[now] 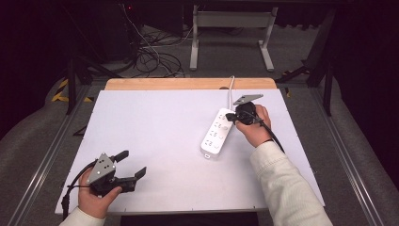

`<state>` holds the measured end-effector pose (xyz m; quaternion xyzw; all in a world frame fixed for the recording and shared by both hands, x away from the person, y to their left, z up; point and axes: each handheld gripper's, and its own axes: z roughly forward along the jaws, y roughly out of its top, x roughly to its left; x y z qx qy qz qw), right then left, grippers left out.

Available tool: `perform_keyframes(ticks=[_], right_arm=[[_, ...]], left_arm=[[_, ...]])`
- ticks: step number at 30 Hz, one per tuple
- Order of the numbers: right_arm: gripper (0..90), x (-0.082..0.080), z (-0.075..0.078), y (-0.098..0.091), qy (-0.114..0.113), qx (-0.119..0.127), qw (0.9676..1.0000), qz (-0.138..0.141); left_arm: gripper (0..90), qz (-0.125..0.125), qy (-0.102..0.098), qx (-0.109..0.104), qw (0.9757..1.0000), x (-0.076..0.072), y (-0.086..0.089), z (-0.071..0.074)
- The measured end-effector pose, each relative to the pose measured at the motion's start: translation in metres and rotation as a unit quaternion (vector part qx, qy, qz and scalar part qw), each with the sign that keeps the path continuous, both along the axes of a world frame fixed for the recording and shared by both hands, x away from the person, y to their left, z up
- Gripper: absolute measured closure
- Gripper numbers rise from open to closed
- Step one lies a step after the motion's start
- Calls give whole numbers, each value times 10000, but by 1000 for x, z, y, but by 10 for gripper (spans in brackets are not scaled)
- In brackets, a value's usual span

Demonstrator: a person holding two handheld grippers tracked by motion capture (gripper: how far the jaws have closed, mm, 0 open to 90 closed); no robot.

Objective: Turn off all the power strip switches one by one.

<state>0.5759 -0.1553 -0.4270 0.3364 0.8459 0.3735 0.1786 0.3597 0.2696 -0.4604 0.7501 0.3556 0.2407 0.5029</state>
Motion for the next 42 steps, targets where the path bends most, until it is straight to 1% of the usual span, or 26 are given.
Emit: perform_keyframes(ticks=[2, 4, 5, 8, 9, 13, 16, 19, 22, 24, 25, 33, 35, 38, 39, 40, 42], right_arm=[[900, 2, 0, 0, -30, -4, 10000, -52], [900, 5, 0, -2, -52, -3, 9999, -116], [884, 7, -1, -2, -32, 15, 9999, -154], [900, 12, -3, -6, -47, 15, 9997, -234], [900, 13, -4, -7, -28, -2, 9996, -272], [900, 18, -8, -9, 32, 71, 9993, -363], [900, 21, -12, -8, 83, 24, 9993, -351], [900, 23, -15, -7, 145, -11, 9993, -359], [900, 25, -18, -7, 195, -14, 9991, -368], [900, 25, -19, -6, 227, -27, 9991, -365], [900, 25, -19, -5, 254, -39, 9991, -348], [900, 25, -22, -5, 331, -93, 9988, -340], [900, 25, -22, -4, 343, -125, 9987, -344], [900, 25, -23, -4, 344, -105, 9987, -360], [900, 25, -23, -4, 340, -141, 9987, -364], [900, 25, -24, -3, 349, -151, 9987, -347], [900, 25, -24, -3, 366, -158, 9986, -354]], left_arm=[[143, -5, 10, 1, 10000, 0, 0, 0], [143, 6, 47, -57, 10000, 0, 0, -1], [143, 15, 29, -32, 10000, 1, 0, -1], [143, 26, 58, -51, 10000, 0, 0, -1], [143, 14, 31, -38, 10000, 0, 0, 0], [143, 27, 15, -34, 10000, 0, 0, 0], [143, 28, 50, -50, 10000, 0, 0, 0], [143, 32, 24, -13, 10000, 0, 1, 0], [143, 38, 22, -6, 10000, 0, 1, 0], [143, 35, 48, -43, 10000, 0, 1, 0], [143, 26, 27, -15, 10000, 0, 1, 0], [143, 22, 9, -25, 10000, 0, 1, 0], [143, 26, 2, -24, 10000, 0, 1, 0], [143, 17, 7, -22, 10000, 0, 1, 0], [143, 16, 12, -17, 10000, 0, 1, 0], [143, 15, 27, -53, 10000, -1, 0, 0], [143, 21, 22, -49, 10000, -1, 0, 0]])
